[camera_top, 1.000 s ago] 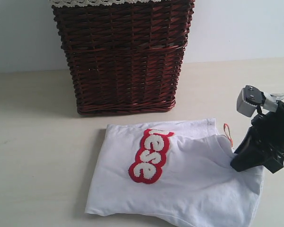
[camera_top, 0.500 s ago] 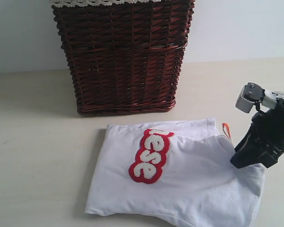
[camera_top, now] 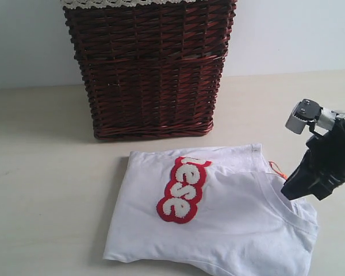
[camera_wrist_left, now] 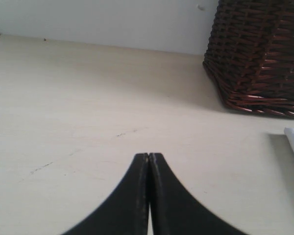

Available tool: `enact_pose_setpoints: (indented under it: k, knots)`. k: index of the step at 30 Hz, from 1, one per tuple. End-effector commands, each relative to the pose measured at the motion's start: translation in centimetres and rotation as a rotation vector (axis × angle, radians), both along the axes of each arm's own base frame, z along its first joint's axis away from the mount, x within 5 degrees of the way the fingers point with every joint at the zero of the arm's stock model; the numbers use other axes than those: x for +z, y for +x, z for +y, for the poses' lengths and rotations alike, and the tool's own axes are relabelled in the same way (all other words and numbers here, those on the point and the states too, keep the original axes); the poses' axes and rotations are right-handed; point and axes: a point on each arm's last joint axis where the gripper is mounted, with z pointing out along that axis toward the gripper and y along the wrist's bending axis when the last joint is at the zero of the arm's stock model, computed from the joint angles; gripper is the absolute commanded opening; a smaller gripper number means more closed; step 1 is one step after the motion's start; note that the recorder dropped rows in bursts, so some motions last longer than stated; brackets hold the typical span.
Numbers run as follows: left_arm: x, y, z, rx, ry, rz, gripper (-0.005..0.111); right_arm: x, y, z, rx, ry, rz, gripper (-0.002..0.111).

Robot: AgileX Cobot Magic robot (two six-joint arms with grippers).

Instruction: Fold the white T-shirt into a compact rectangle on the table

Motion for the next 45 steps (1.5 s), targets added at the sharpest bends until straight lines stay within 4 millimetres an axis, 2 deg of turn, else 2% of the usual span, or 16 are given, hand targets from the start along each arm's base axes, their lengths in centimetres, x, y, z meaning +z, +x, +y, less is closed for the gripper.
enact_pose_setpoints:
  k: [1, 3, 6, 9, 13, 15, 18, 21, 24, 27, 33, 37, 40, 45]
  knots:
    - [0.1, 0.0, 0.0, -0.005, -0.001, -0.016, 0.0, -0.5, -0.3, -0.5, -0.055, -0.035, 0.072, 0.052]
    - [0.1, 0.0, 0.0, -0.005, -0.001, -0.016, 0.0, -1.2, -0.4, -0.5, -0.078, -0.043, 0.077, 0.053]
    - [0.1, 0.0, 0.0, -0.005, -0.001, -0.016, 0.0, -2.2, -0.1, -0.7, -0.114, -0.059, 0.067, 0.047]
    - [0.1, 0.0, 0.0, -0.005, -0.001, -0.016, 0.0, -2.5, -0.2, -0.7, -0.107, -0.058, 0.081, 0.033]
    - [0.1, 0.0, 0.0, -0.005, -0.001, -0.016, 0.0, -2.4, -0.2, -0.6, -0.059, -0.054, 0.063, 0.008]
    - [0.1, 0.0, 0.0, -0.005, -0.001, -0.016, 0.0, -2.4, -0.2, -0.6, -0.048, -0.054, 0.057, 0.0]
    - [0.1, 0.0, 0.0, -0.005, -0.001, -0.016, 0.0, -2.2, -0.5, -0.5, -0.014, -0.042, 0.06, 0.0]
    - [0.1, 0.0, 0.0, -0.005, -0.001, -0.016, 0.0, -0.9, -0.4, -0.4, -0.005, -0.029, 0.015, 0.0]
    - [0.1, 0.0, 0.0, -0.005, -0.001, -0.016, 0.0, 1.2, 0.6, -0.2, -0.056, -0.007, -0.083, 0.0]
    - [0.1, 0.0, 0.0, -0.005, -0.001, -0.016, 0.0, 2.5, 2.0, -0.3, -0.137, 0.005, -0.178, 0.0]
    - [0.1, 0.0, 0.0, -0.005, -0.001, -0.016, 0.0, 2.2, 3.9, -0.6, -0.249, 0.004, -0.244, 0.0]
    - [0.1, 0.0, 0.0, -0.005, -0.001, -0.016, 0.0, -0.2, 5.7, -1.5, -0.362, -0.054, -0.303, 0.0]
    - [0.1, 0.0, 0.0, -0.005, -0.001, -0.016, 0.0, -1.7, 5.4, -1.6, -0.306, -0.09, -0.26, 0.01]
    - [0.1, 0.0, 0.0, -0.005, -0.001, -0.016, 0.0, -1.9, 5.0, -1.7, -0.316, -0.107, -0.202, 0.046]
